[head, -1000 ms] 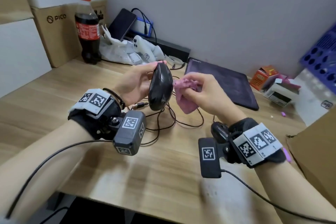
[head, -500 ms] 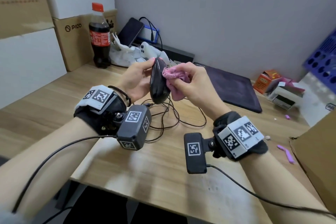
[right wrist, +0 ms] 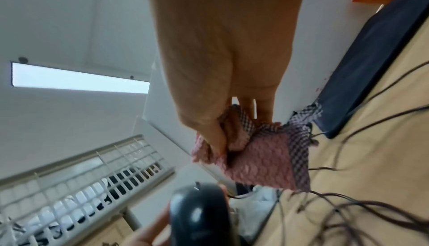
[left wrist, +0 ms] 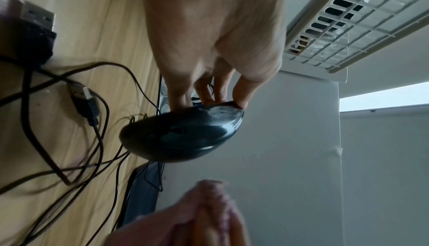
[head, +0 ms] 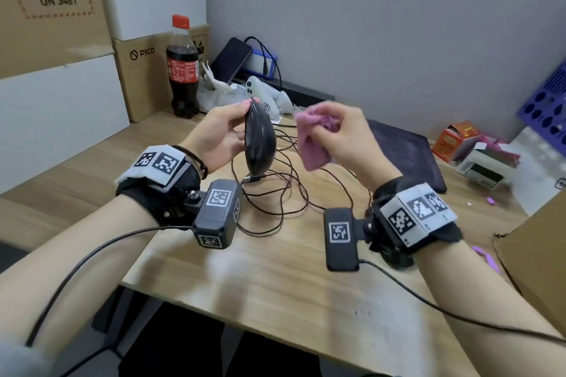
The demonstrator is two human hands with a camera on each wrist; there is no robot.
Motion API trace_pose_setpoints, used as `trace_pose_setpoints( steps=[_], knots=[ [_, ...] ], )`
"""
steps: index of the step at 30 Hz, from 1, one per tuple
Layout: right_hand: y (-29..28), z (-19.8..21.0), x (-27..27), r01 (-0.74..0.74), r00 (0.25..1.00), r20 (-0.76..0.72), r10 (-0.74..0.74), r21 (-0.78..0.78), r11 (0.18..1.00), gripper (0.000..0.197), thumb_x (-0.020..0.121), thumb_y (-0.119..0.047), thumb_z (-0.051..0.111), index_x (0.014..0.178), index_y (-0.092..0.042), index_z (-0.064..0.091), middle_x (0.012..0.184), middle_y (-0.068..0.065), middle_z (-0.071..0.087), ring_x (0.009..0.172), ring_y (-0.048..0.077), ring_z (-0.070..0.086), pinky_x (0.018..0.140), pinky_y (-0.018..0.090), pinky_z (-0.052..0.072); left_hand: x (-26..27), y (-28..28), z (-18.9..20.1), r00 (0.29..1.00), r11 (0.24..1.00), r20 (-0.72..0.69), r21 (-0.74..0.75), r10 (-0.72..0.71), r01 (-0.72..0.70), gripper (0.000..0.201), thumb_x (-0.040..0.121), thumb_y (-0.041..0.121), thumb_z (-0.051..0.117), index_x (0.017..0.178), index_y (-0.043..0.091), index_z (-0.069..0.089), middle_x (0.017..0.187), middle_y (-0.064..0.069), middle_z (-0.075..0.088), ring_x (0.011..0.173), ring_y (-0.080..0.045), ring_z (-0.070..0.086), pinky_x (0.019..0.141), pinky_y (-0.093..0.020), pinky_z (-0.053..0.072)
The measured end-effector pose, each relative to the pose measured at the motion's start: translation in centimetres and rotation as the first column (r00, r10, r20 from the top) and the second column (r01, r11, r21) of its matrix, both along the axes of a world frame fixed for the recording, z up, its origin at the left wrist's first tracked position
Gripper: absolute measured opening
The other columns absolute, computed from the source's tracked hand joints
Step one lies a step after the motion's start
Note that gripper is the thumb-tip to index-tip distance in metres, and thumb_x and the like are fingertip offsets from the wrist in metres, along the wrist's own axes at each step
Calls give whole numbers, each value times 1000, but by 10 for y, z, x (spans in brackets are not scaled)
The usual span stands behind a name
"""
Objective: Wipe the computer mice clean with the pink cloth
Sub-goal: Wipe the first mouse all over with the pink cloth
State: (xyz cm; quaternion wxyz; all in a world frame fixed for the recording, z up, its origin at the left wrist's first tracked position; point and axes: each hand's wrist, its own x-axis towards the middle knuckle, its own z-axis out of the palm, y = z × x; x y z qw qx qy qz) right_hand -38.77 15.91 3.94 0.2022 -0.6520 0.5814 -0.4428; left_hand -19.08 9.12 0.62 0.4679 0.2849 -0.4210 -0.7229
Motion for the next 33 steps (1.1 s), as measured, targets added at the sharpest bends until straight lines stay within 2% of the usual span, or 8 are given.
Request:
trace_pose_setpoints(
  steps=[6, 10, 15, 20, 25, 28, 31, 33],
  knots=[
    [-14, 7, 37, -87, 996, -9, 86, -51, 995, 7, 88, -20, 69, 95, -22, 71, 95, 3, 72, 84, 12, 68, 73, 26, 57, -11, 3, 6, 998, 1000, -58, -13, -7, 6, 26, 104, 24, 38, 116, 8, 55, 103, -9, 59, 92, -21, 59, 98, -37, 46],
    [-1, -12, 44, -69, 996, 46, 72, -54, 996, 6, 88, -16, 69, 93, -17, 72, 98, 0, 68, 80, 3, 63, 68, 17, 53, -11, -1, 6, 994, 997, -93, 50, 57, -53, 28, 104, 25, 39, 113, 7, 58, 114, -13, 59, 98, -24, 60, 88, -35, 53],
    [17, -39, 37, -179, 964, -149, 219, 244, 953, 5, 89, -12, 68, 87, -15, 70, 72, -14, 61, 59, -14, 56, 53, 7, 42, -3, -4, -1, 991, 993, -105, 89, 83, -74, 25, 103, 26, 42, 109, 9, 60, 114, -10, 56, 94, -21, 62, 78, -35, 58],
    [12, -23, 11, -115, 980, -131, 147, 226, 967, 8, 89, -17, 67, 94, -22, 70, 81, -11, 66, 75, 4, 61, 53, 9, 44, 3, 2, 0, 989, 999, -150, 33, 5, 0, 23, 103, 23, 40, 107, 14, 61, 100, -4, 63, 81, -14, 67, 73, -27, 58],
    [-14, 16, 16, -12, 989, 148, 18, -42, 999, 10, 90, -22, 67, 96, -29, 69, 96, -7, 71, 96, 10, 66, 81, 29, 57, -2, 9, 0, 969, 993, -221, -55, -112, 102, 32, 99, 21, 45, 128, 11, 51, 119, -9, 56, 110, -20, 55, 100, -32, 47],
    [-27, 14, 33, -32, 987, 155, 41, -63, 998, 16, 90, -20, 66, 103, -26, 73, 100, -3, 73, 97, 12, 68, 78, 32, 58, -6, 9, 3, 958, 984, -236, -109, -161, 139, 42, 104, 19, 36, 142, 3, 38, 137, -20, 44, 126, -28, 44, 111, -42, 39],
    [-25, 0, 44, -9, 989, 146, 17, -60, 998, 22, 92, -21, 61, 109, -29, 73, 106, -2, 73, 101, 17, 66, 80, 43, 59, -7, 8, 6, 953, 983, -258, -129, -158, 128, 43, 105, 20, 33, 143, 1, 36, 139, -23, 45, 126, -32, 48, 100, -44, 50],
    [-17, -11, 44, -1, 983, 183, 8, -39, 999, 26, 94, -15, 60, 113, -27, 72, 110, -1, 72, 100, 16, 65, 76, 38, 60, -8, 6, 3, 956, 987, -263, -124, -128, 98, 41, 105, 22, 33, 142, 4, 36, 136, -22, 48, 122, -30, 52, 101, -41, 49]
  ],
)
